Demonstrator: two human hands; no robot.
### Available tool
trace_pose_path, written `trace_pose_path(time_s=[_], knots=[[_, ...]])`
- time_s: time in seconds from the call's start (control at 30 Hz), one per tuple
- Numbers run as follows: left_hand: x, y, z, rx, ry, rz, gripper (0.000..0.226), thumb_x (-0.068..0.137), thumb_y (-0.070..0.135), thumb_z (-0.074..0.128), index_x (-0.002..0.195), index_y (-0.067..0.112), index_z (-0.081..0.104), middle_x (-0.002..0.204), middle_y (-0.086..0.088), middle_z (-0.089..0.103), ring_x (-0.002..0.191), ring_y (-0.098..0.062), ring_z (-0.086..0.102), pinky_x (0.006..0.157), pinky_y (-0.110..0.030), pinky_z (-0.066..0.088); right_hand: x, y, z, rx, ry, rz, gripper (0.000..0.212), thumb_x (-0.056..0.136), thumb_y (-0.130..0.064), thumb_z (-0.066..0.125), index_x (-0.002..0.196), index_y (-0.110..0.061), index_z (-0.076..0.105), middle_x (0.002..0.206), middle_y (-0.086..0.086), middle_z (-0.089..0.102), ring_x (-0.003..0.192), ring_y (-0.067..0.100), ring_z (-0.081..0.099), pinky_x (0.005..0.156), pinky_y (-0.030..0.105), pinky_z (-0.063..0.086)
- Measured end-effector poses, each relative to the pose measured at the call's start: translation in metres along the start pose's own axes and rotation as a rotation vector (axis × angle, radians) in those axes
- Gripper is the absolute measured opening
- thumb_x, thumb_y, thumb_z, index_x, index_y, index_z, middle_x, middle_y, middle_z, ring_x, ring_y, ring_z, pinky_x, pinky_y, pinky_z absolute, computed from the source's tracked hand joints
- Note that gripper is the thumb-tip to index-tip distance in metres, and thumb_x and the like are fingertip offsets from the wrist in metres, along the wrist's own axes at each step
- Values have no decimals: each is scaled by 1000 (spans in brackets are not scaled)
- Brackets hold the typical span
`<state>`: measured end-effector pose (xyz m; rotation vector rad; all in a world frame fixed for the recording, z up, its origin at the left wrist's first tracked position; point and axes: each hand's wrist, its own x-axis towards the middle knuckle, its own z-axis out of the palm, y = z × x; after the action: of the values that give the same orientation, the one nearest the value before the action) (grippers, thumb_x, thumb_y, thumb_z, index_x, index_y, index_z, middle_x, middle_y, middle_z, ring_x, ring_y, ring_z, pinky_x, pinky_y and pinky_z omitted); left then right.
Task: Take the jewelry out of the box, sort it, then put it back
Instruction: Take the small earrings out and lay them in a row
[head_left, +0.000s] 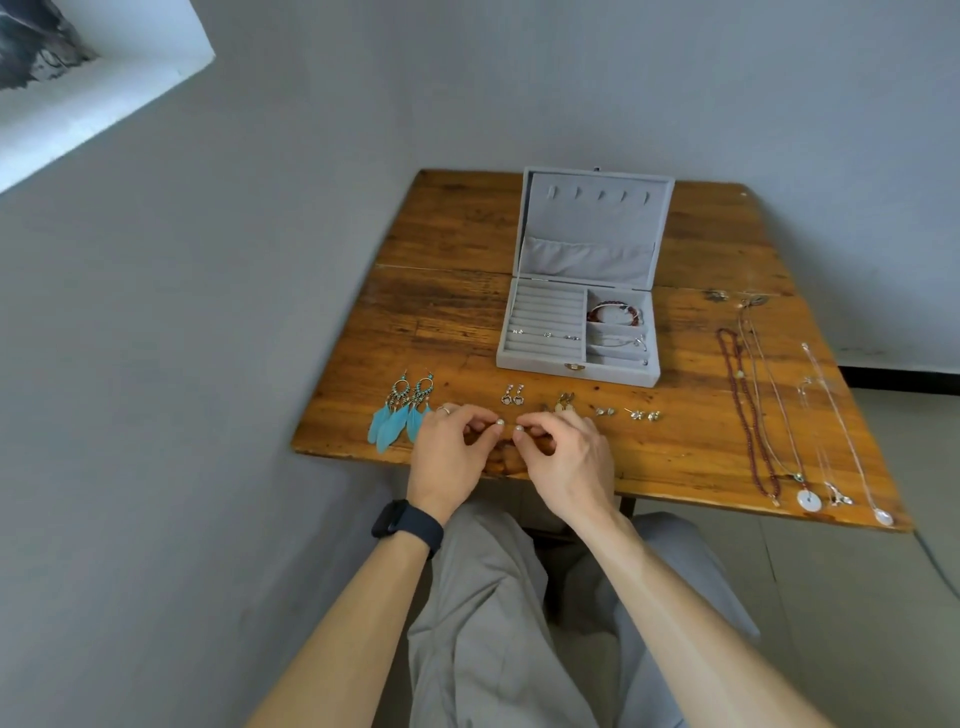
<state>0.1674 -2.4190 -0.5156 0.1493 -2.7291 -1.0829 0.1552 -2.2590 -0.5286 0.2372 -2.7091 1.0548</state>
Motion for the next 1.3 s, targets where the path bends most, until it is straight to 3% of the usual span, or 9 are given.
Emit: trace_pose_path(time_s=[0.37, 0.57, 0.77, 1.0, 1.1, 1.3], knots=[[-3, -2, -1, -17, 8, 36, 14, 90, 31, 71, 104, 27, 74, 97, 8, 62, 94, -11, 54, 84, -33, 50, 3, 2, 5, -45, -43, -19, 27, 91, -44, 67, 117, -38, 72, 104, -12, 67, 90, 8, 48, 69, 31, 38], [-4, -4, 1, -10, 7, 24, 20, 90, 35, 71, 109, 28, 72, 99, 8, 61, 95, -9, 53, 84, -27, 47, 4, 8, 1, -1, -105, -10, 41, 93, -44, 65, 133, -34, 62, 102, -19, 63, 91, 7, 47, 71, 30, 39], [-4, -4, 1, 1, -14, 7, 25, 92, 34, 68, 116, 29, 72, 104, 8, 59, 99, -9, 51, 85, -22, 42, 4, 9, 0, 19, -121, -2, 39, 92, -43, 65, 130, -36, 64, 98, -25, 57, 90, 7, 49, 72, 30, 38], [-7, -1, -1, 14, -25, 19, 25, 91, 29, 68, 116, 29, 71, 104, 8, 57, 99, -7, 50, 82, -18, 39, 1, 11, -4, 84, -124, -16, 38, 89, -40, 70, 127, -34, 66, 96, -23, 59, 90, 9, 55, 73, 32, 49], [-8, 0, -1, 22, -27, 24, 25, 91, 29, 67, 116, 30, 70, 104, 10, 56, 98, -6, 50, 84, -19, 41, -1, 11, -7, 94, -124, -8, 39, 88, -40, 71, 126, -33, 67, 96, -22, 60, 89, 6, 54, 70, 26, 49], [0, 0, -9, 24, -94, 5, 28, 94, 26, 63, 121, 34, 65, 105, 18, 52, 96, 4, 50, 76, -6, 37, 0, 9, -18, 171, -201, 15, 38, 88, -36, 73, 125, -33, 66, 103, -20, 61, 90, -4, 56, 70, 8, 43]])
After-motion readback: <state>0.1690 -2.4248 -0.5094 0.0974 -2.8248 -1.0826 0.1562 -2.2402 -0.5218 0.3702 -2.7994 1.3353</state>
